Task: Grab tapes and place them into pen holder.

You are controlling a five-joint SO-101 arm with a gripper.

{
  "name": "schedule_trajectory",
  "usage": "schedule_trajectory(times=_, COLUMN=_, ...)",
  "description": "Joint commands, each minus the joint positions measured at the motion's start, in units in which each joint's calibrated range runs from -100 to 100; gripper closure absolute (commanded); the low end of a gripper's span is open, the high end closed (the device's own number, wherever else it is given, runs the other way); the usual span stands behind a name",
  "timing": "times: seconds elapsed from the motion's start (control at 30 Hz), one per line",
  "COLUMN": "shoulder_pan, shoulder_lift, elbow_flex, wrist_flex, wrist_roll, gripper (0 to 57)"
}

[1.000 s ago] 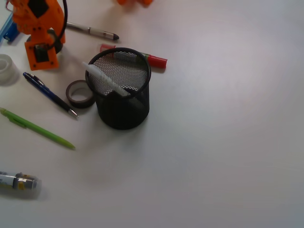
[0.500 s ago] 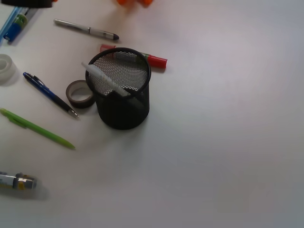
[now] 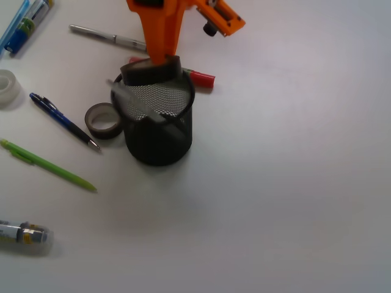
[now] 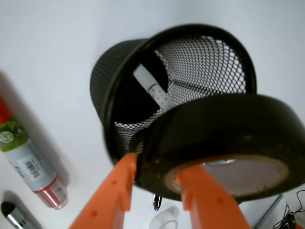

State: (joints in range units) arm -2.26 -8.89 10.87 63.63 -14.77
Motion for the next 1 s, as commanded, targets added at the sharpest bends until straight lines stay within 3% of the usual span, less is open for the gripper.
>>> schedule_trajectory(times=0.0, shoulder_pan=-0.02, shoulder_lift=-5.95, elbow_flex=0.72, wrist_flex=-2.74, wrist_roll=1.27, gripper=57.2)
schedule_trajectory(times=0.37, shoulder_pan=-1.22, shoulder_lift=-4.25, elbow_flex=1.27, wrist_flex=-5.62, wrist_roll=0.54, gripper=55.6)
schedule_trajectory(times=0.43, shoulder_pan=-1.07, shoulder_lift=-4.25, elbow_flex=1.54, wrist_flex=-5.27, wrist_roll=-0.15, gripper=48.2)
schedule_trajectory(times=0.5, shoulder_pan=-1.52, shoulder_lift=-4.42, elbow_flex=1.54, wrist_flex=-5.1, wrist_roll=-0.24, gripper=33.8)
schedule_trajectory(times=0.53, shoulder_pan=-1.97, shoulder_lift=-4.76, elbow_flex=1.54, wrist_flex=-5.1, wrist_roll=-0.24, gripper=31.7)
schedule_trajectory(times=0.97, shoulder_pan=-1.29, shoulder_lift=-7.99, elbow_flex=-3.17, wrist_flex=-2.3, wrist_roll=-1.81, gripper=31.1)
